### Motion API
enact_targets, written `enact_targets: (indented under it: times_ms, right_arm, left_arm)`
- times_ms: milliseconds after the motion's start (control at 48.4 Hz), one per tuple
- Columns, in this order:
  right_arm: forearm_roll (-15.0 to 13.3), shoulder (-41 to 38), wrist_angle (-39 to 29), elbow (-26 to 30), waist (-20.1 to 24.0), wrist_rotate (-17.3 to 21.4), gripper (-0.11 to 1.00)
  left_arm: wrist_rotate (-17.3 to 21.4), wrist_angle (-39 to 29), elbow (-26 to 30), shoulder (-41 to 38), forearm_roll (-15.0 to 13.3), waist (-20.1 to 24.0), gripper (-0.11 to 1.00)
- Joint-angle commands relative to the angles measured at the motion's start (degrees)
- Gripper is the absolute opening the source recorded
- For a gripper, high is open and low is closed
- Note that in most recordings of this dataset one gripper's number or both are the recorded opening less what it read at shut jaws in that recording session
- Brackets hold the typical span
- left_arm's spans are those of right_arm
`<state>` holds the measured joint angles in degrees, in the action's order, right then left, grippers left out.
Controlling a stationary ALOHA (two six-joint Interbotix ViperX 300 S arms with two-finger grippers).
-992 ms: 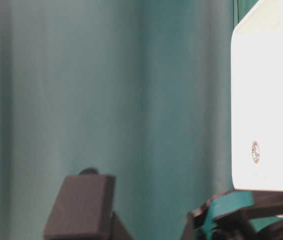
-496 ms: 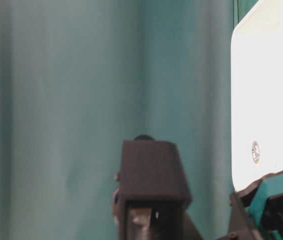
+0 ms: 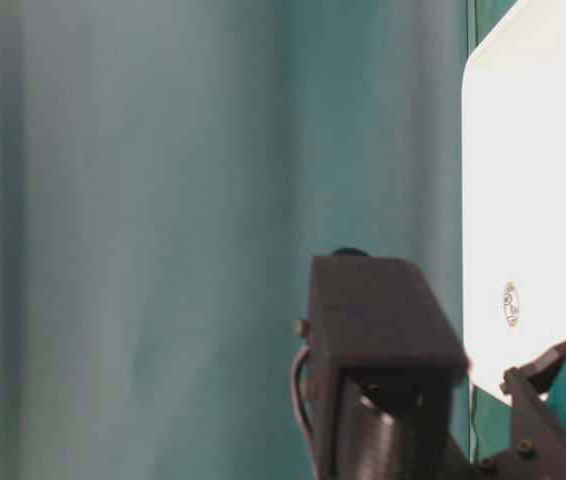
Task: Put the tape into the white case with the left arm.
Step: 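Insert the left gripper into the blue roll's hole and close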
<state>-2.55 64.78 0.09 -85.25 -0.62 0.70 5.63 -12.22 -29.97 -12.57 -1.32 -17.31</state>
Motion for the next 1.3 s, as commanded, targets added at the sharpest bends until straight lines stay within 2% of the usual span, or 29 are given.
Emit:
enact_targets:
  times_ms: [0,83,207,248,661,1095,1282]
  right_arm:
    - [0.0,-0.6,0.7,0.6,0.0,0.1,-0.09]
    - [0.0,-0.6,0.6,0.5,0.0,0.1,-0.09]
    - [-0.1,-0.6,0.7,0.6,0.0,0.1,-0.09]
    - [0.0,-0.7,0.7,0.5,0.0,0.1,-0.09]
    - [0.0,-0.7,0.7,0.5,0.0,0.1,-0.09]
    - [0.0,-0.6,0.7,0.4,-0.1,0.1,-0.09]
    - [0.0,-0.6,0.8,0.4,0.0,0.1,-0.09]
  left_arm:
    - [-0.1,0.9,0.6,0.9,0.0,0.3,0.85]
    - [-0.1,0.9,0.5,0.9,0.0,0.3,0.67]
    - [-0.1,0.9,0.3,0.9,0.0,0.3,0.32]
    - [-0.1,0.9,0.1,0.9,0.0,0.3,0.24]
    - [-0.1,0.9,0.3,1.8,0.0,0.3,0.24]
    - [-0.1,-2.8,0.3,11.2,0.0,-0.8,0.24]
    - [-0.1,-4.5,0.5,11.9,0.1,-0.4,0.24]
